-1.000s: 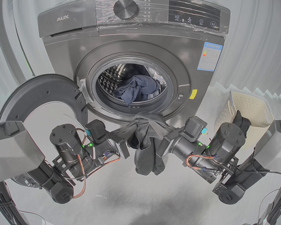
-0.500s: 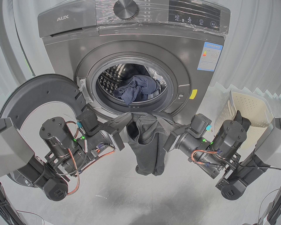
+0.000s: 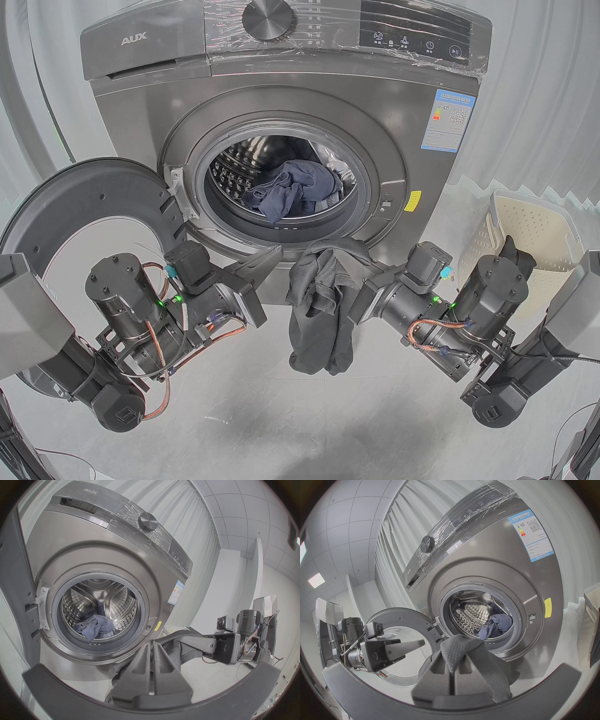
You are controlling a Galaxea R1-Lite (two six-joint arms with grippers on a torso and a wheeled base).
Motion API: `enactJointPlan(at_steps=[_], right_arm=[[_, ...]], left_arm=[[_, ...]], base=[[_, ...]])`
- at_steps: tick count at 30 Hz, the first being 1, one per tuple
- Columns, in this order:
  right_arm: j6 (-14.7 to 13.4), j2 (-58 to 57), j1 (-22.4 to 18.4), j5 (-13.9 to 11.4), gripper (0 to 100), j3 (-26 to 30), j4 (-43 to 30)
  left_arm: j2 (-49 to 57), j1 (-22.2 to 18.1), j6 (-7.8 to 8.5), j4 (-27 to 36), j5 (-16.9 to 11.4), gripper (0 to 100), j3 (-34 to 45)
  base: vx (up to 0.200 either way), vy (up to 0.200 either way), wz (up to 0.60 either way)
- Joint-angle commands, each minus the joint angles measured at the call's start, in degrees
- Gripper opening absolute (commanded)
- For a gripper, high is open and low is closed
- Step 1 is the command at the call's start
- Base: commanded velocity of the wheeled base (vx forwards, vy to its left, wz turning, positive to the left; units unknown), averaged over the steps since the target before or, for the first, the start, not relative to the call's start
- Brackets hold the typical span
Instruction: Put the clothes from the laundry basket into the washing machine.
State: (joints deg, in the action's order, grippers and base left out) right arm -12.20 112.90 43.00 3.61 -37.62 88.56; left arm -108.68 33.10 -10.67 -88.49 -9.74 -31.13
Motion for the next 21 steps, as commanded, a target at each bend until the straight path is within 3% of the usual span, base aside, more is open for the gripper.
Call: enactJointPlan(at_steps=[1,2,3,21], right_arm=[[-0.01,-0.22,0.07,0.0,0,-0.17,0.03],[-0.01,-0.22,0.07,0.0,0,-0.17,0.03],[-0.01,-0.22,0.07,0.0,0,-0.26,0.03],[-0.01,-2.42,-0.02,0.17,0,-3.34,-0.06]], left_arm=[[-0.57,-0.31,0.12,-0.01,-0.19,0,0.72],[-0.74,-0.31,0.03,-0.01,-0.37,0,1.34],[-0.83,-0.49,0.12,-0.01,-0.54,100,1.87],[-3.12,-0.84,0.3,-0.01,-1.69,100,5.38]], base=[[0.0,0.0,0.0],[0.0,0.0,0.0],[0.0,0.0,0.0],[0.0,0.0,0.0]])
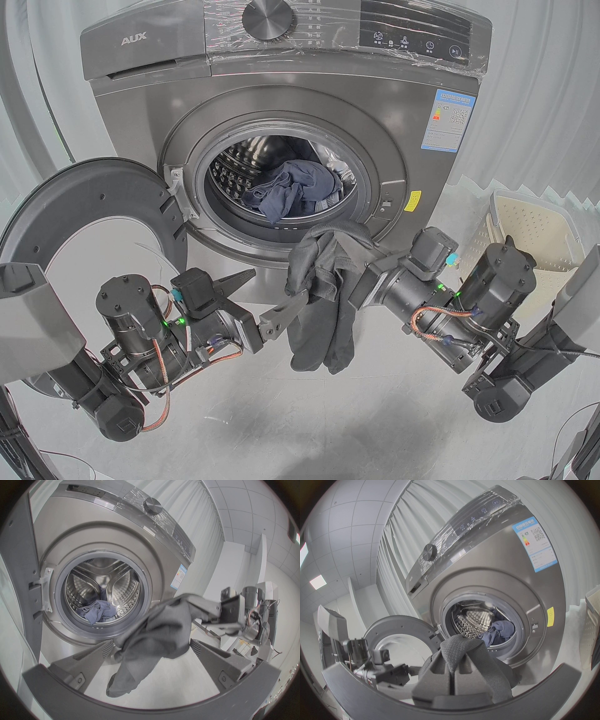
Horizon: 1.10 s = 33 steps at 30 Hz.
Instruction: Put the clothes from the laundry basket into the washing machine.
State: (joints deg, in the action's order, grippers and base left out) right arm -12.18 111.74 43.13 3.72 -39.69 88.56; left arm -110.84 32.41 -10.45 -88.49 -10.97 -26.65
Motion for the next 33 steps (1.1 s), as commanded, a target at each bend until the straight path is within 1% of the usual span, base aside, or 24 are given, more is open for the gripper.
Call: enactJointPlan(at_steps=[1,4,10,15,24,33], right_arm=[[-0.04,-1.35,-0.24,0.15,0,-1.7,0.03],[-0.04,-1.52,-0.42,0.24,0,-2.49,-0.06],[-0.13,-1.52,-0.06,0.24,0,-2.32,-0.06],[-0.13,-1.17,0.38,0.24,0,-1.79,-0.06],[-0.21,-0.56,1.08,0.24,0,-1.0,-0.06],[-0.3,0.67,2.05,0.24,0,-1.0,0.03]], left_arm=[[-0.96,-0.42,0.08,-0.01,-0.89,100,1.07],[-1.05,-0.69,0.34,-0.01,-1.51,100,1.6],[-1.58,-0.69,0.6,-0.01,-1.42,100,1.42],[-1.75,-0.69,0.52,-0.1,-0.81,100,-1.92],[-0.96,-0.42,0.34,-0.19,-0.72,100,-4.55],[-0.26,0.19,0.34,-0.28,-0.72,100,-4.46]], base=[[0.0,0.0,0.0],[0.0,0.0,0.0],[0.0,0.0,0.0],[0.0,0.0,0.0],[0.0,0.0,0.0],[0.0,0.0,0.0]])
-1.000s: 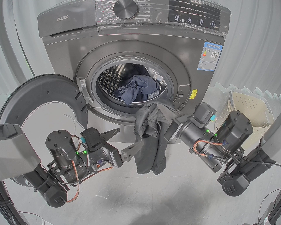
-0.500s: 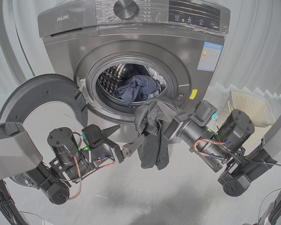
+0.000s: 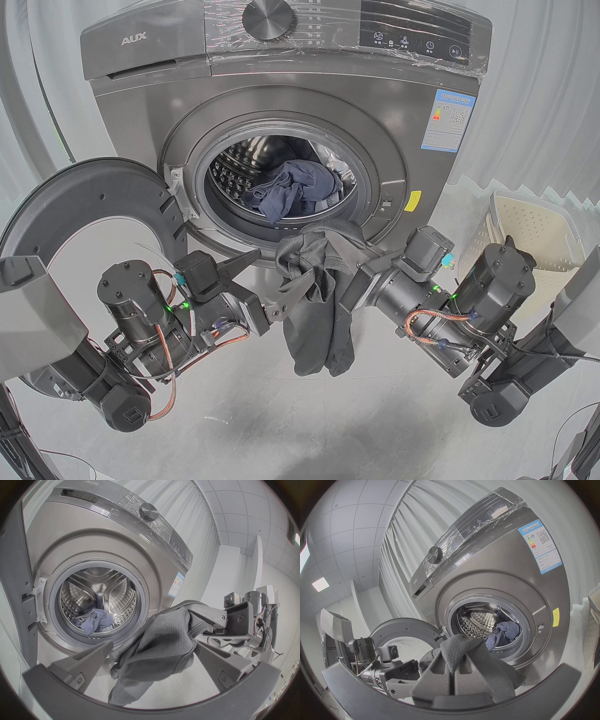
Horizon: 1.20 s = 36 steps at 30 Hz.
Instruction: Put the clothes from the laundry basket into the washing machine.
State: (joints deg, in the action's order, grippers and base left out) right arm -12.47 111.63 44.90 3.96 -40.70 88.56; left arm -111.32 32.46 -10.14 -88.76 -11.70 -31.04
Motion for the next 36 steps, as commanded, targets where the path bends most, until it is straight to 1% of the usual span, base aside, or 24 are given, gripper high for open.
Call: enactJointPlan(at_steps=[1,14,15,21,26,35,36], right_arm=[[-0.01,0.87,0.45,-0.01,0,0.01,0.03],[-0.01,0.87,0.98,-0.01,0,-0.08,0.03],[-0.01,0.87,0.98,-0.01,0,-0.08,0.03],[-0.01,0.87,1.16,-0.01,0,0.01,0.03],[-0.01,0.87,1.16,-0.01,0,0.01,0.03],[-0.1,0.78,1.07,-0.01,0,0.71,0.12],[-0.1,0.78,1.07,-0.01,100,0.71,0.12]], left_arm=[[0.05,0.14,0.12,-0.01,0.01,100,-0.08],[-1.44,-0.12,0.39,-0.01,0.28,100,-0.08],[-1.53,-0.12,0.39,-0.01,0.28,0,0.01],[-1.53,-0.38,0.3,-0.01,0.37,0,-0.87],[-1.09,-0.03,0.21,-0.01,1.24,0,-1.04],[-0.74,0.06,0.3,-0.1,1.24,0,-1.04],[-0.74,0.06,0.3,-0.1,1.24,0,-1.04]], base=[[0.0,0.0,0.0],[0.0,0.0,0.0],[0.0,0.0,0.0],[0.0,0.0,0.0],[0.0,0.0,0.0],[0.0,0.0,0.0],[0.0,0.0,0.0]])
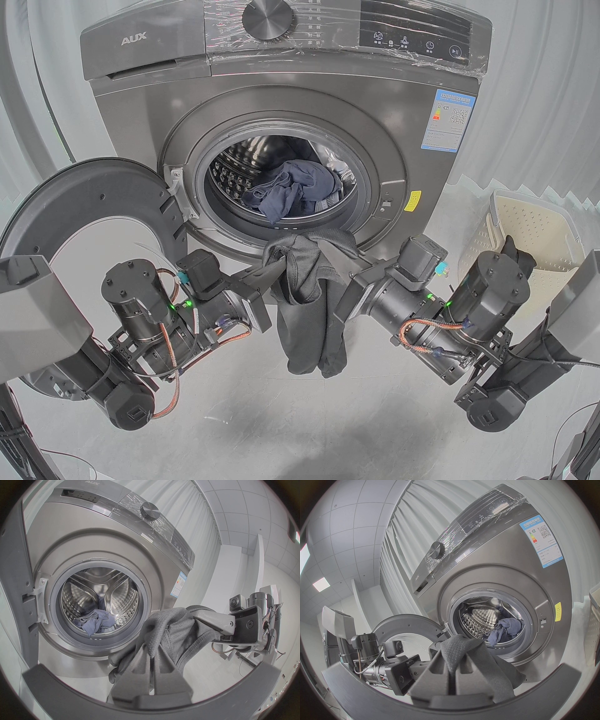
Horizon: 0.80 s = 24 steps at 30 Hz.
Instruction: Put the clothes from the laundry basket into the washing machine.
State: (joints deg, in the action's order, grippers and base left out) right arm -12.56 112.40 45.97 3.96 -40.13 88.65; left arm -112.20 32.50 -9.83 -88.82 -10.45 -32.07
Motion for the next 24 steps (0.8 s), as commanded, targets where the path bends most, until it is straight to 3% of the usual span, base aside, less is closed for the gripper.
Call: enactJointPlan(at_steps=[1,11,24], right_arm=[[0.08,-0.07,-0.36,-0.01,100,0.14,0.03],[0.87,-0.07,-1.5,-0.09,100,6.65,-0.23],[1.31,1.42,-4.66,-0.18,100,9.63,-0.23]], left_arm=[[1.02,-0.16,-0.11,-0.04,-0.01,0,-0.27],[3.31,-0.68,-0.63,0.05,1.39,0,-2.56],[8.05,-0.42,-0.72,0.05,1.04,0,-3.35]], base=[[0.0,0.0,0.0],[0.0,0.0,0.0],[0.0,0.0,0.0]])
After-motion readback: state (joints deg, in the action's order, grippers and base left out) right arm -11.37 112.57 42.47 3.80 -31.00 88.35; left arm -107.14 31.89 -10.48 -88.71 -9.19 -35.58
